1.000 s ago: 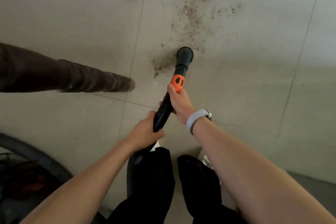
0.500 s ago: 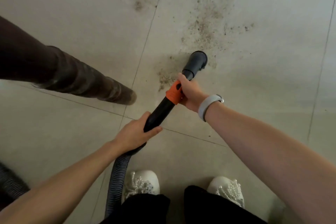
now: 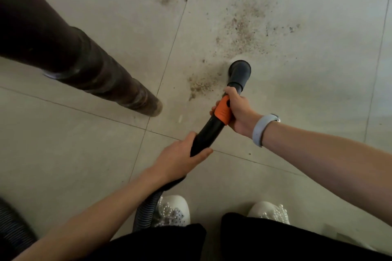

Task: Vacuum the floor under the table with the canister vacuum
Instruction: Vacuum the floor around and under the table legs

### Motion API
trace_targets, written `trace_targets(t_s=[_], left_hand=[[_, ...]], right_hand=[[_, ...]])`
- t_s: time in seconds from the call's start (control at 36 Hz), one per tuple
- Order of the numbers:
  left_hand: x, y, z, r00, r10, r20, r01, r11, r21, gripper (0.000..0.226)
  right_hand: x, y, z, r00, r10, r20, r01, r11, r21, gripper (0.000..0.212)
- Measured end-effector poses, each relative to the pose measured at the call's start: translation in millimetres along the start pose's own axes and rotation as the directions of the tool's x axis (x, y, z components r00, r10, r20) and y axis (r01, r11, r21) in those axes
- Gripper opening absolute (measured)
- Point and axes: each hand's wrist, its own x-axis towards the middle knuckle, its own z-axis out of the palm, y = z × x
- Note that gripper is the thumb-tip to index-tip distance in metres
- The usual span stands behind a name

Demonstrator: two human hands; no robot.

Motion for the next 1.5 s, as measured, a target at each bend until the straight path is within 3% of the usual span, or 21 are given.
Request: trace_targets(t_s=[0.19,0.36,0.44,0.58,0.69,0.81,0.94,1.11,1.28,1.36,1.5], left_hand=[[-31,-30,-2,0.992,-0.084,0.098,0.098,0.984,-0.146,0.033],[-52,-70,8,0.969,-0.157,0.193,0.175,0.981,-0.083,0.03],[-54,-71,11,0.967,-0.153,0.201,0.182,0.974,-0.134,0.027],[-54,-54,14,0.982,-0.133,0.131,0.174,0.909,-0.38,0.019],[-52,-50,15,0.983,-0.174,0.052,0.173,0.812,-0.558,0.018],[-47,-46,11,0.979,-0.195,-0.061,0.125,0.808,-0.575,0.013],[-25,-28,-7,0.981,-0.149,-0.128,0.048,0.815,-0.577,0.018],[-8,-1,-7,0.999,-0.044,-0.001,0.035,0.831,-0.556,0.023],[-21,-12,13,0.99,-0.031,0.14,0.095,0.872,-0.479,0.021],[-29,-27,11,0.993,-0.071,0.089,0.105,0.881,-0.461,0.017],[-43,-40,3,0.975,-0.186,-0.123,0.091,0.836,-0.542,0.014]], right_hand=[[-3,35,27,0.994,0.082,0.073,-0.077,0.995,-0.067,0.017],[-12,82,32,0.98,0.167,0.11,-0.147,0.975,-0.168,0.014],[-12,90,34,0.977,0.178,0.119,-0.155,0.972,-0.178,0.016],[-16,95,39,0.955,0.22,0.201,-0.168,0.954,-0.247,0.02],[-12,87,53,0.943,0.213,0.254,-0.08,0.89,-0.449,0.027],[-8,71,66,0.946,0.182,0.27,-0.014,0.85,-0.526,0.034],[-7,42,70,0.967,0.079,0.243,0.013,0.934,-0.357,0.026],[-9,27,31,0.997,0.013,0.081,0.007,0.97,-0.243,0.027],[-11,67,-4,0.999,0.043,-0.016,-0.046,0.938,-0.342,0.03],[-11,75,7,0.999,0.042,0.004,-0.037,0.92,-0.391,0.027],[-12,68,58,0.986,0.054,0.16,0.033,0.867,-0.497,0.032]])
